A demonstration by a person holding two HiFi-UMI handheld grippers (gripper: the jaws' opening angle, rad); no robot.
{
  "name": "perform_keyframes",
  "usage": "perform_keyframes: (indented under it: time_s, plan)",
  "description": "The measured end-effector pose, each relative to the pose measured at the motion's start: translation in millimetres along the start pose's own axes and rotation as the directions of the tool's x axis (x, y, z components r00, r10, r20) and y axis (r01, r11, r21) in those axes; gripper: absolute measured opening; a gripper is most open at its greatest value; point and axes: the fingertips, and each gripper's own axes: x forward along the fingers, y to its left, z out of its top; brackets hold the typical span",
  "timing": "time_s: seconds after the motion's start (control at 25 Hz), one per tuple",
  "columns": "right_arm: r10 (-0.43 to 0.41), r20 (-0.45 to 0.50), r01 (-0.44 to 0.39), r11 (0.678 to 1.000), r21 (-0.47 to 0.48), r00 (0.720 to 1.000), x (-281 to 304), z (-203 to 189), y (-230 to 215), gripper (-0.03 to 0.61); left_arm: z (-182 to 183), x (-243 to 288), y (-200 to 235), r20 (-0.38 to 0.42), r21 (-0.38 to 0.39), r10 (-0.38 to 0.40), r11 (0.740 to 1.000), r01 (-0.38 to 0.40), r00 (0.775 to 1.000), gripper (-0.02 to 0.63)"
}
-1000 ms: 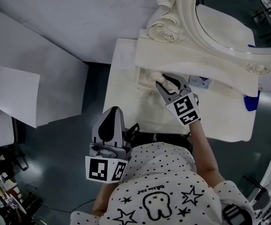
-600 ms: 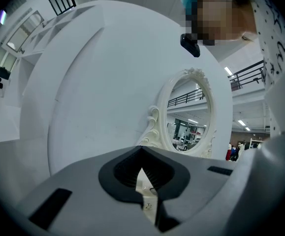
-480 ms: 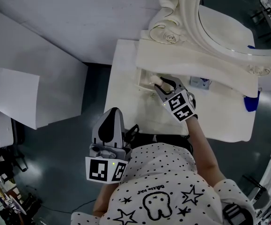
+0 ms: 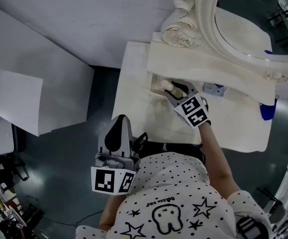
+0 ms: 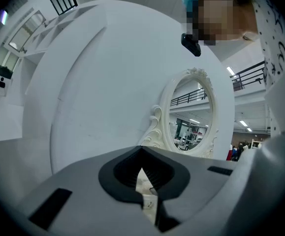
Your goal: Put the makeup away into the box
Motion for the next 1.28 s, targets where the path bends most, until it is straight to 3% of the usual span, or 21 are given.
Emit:
perform_keyframes:
  time_s: [0.72, 1.04, 1.28]
  plan:
    - [-0.008, 0.029, 0.006, 0.999, 0.050, 1.000, -2, 6, 0, 0.172, -1, -4, 0, -0.002, -0.001, 0.001, 1.000, -0.001, 1.000, -0.002]
    - [-0.064, 0.045, 0.060, 0.995, 0.078, 0.997, -9, 8, -8, 0.048, 1, -10, 0, 0.004, -0.001, 0.005, 1.000, -0.005, 1.000, -0.002]
    - [-0.091, 0.094, 0.079, 0.990, 0.118, 0.991, -22, 19, -8, 0.009, 0, -12, -4, 0.006, 0.002, -0.006, 1.000, 0.006, 1.000, -0.002]
